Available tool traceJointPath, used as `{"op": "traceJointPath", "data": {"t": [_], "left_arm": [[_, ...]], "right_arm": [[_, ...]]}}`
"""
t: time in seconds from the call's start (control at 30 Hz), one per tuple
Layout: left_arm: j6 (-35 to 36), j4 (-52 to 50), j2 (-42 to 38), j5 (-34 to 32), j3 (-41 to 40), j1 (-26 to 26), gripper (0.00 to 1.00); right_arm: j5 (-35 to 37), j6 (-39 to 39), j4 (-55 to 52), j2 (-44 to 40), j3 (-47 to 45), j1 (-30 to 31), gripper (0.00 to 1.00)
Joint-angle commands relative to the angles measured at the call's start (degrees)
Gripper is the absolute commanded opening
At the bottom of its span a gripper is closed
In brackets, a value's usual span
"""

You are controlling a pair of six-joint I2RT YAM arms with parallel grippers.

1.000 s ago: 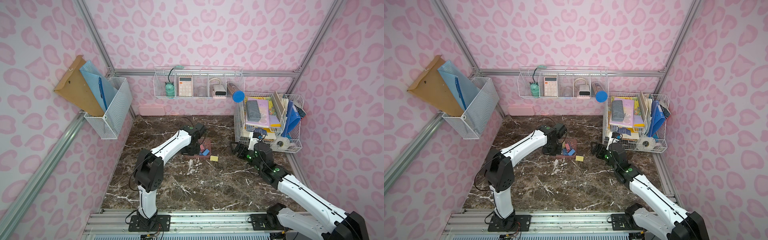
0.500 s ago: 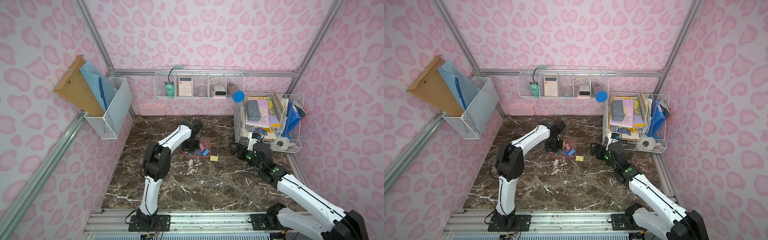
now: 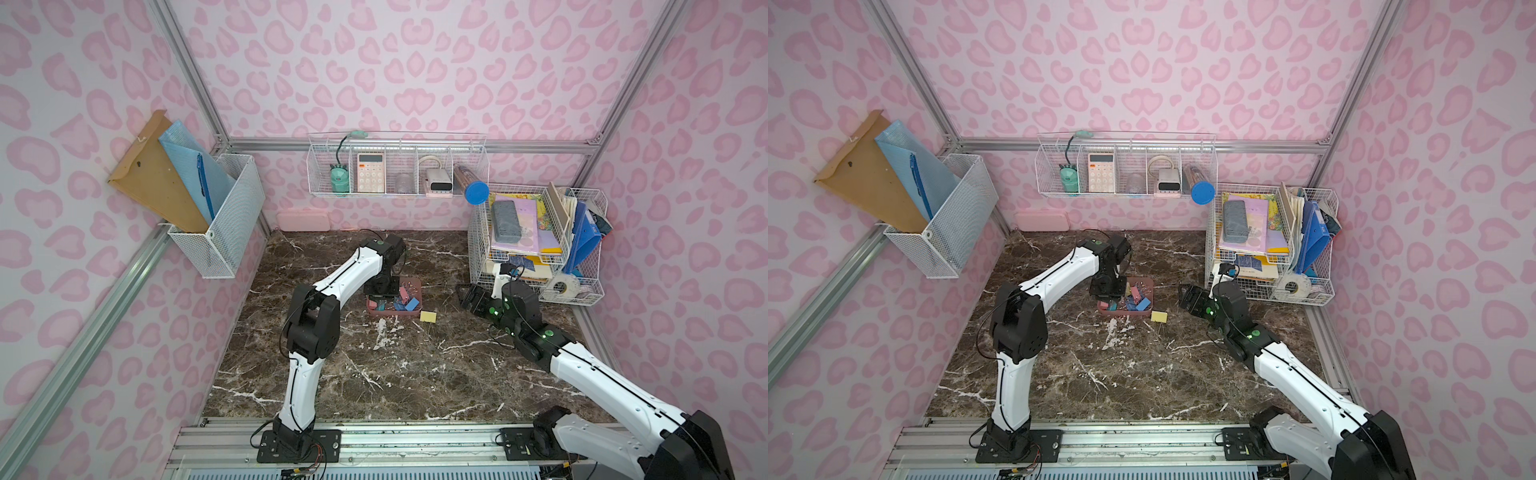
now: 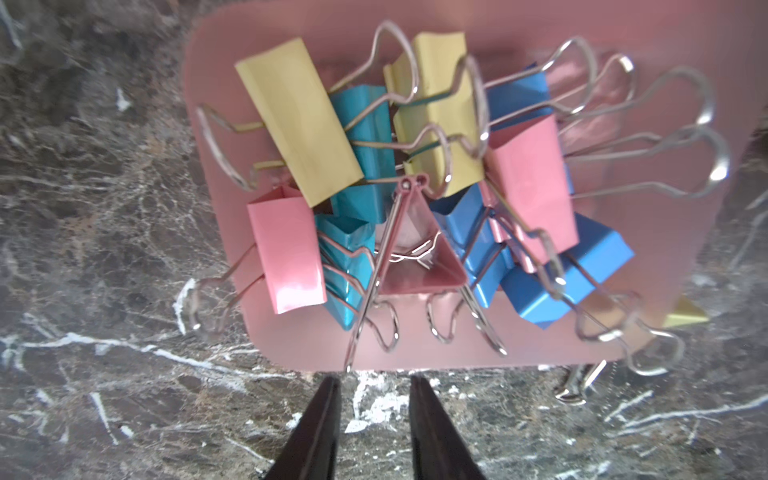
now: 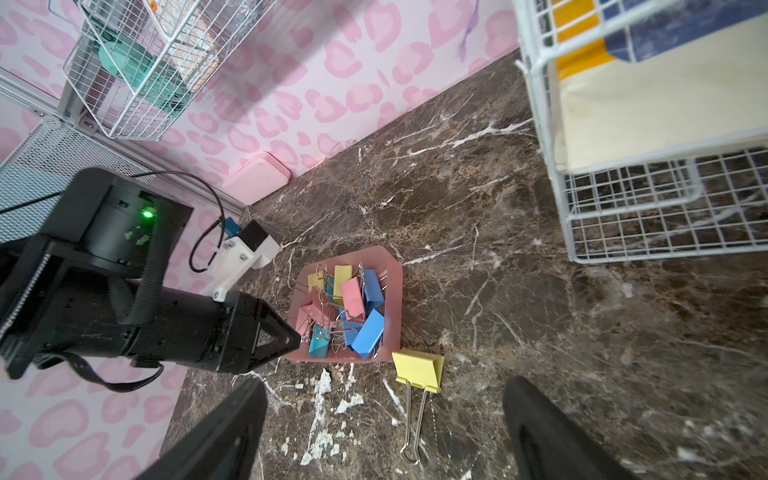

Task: Put the binder clips in the storage box
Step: Place the binder clip in the storage box, then pick up the binder clip at the center of the board.

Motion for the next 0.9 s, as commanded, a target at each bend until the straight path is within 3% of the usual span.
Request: {"op": "traceJointPath", "data": {"t": [0.0,0.27,0.37,0.53,0.63,0.73,0.87], "left_arm": [[0.57,-2.52,-1.72,-0.83,1.40,0.01,0.35],[-0.11,-4.56,-10.45,-1.31,3.51,0.00,0.38],[-1.08,-3.71,-15.90,-0.91,1.29,0.00,0.38],[-3.14,4.64,-28.88,0.25,-11.92,0.02,0.36],[-2.95,12.28,-37.03,1.04,-22.07,0.06,0.37],[-2.61,18.70,-43.25,0.45,-31.17,0.02,0.38],[-2.69,19.36,-46.74,-1.99,-34.71,0.00,0.43]], "right_arm": [[1.09,-1.27,-0.32,0.58,0.96,1.16,0.92],[5.41,-1.58,-2.85,4.34,2.84,6.84,0.91],[8.29,-1.85,-5.21,7.14,4.36,10.28,0.82],[14.37,-0.08,-12.22,15.04,8.54,16.36,0.68],[14.30,2.39,-18.75,21.59,13.14,18.05,0.60],[13.34,4.17,-24.38,28.55,18.17,19.32,0.59],[13.51,5.18,-30.83,36.36,24.38,20.93,0.59]]}}
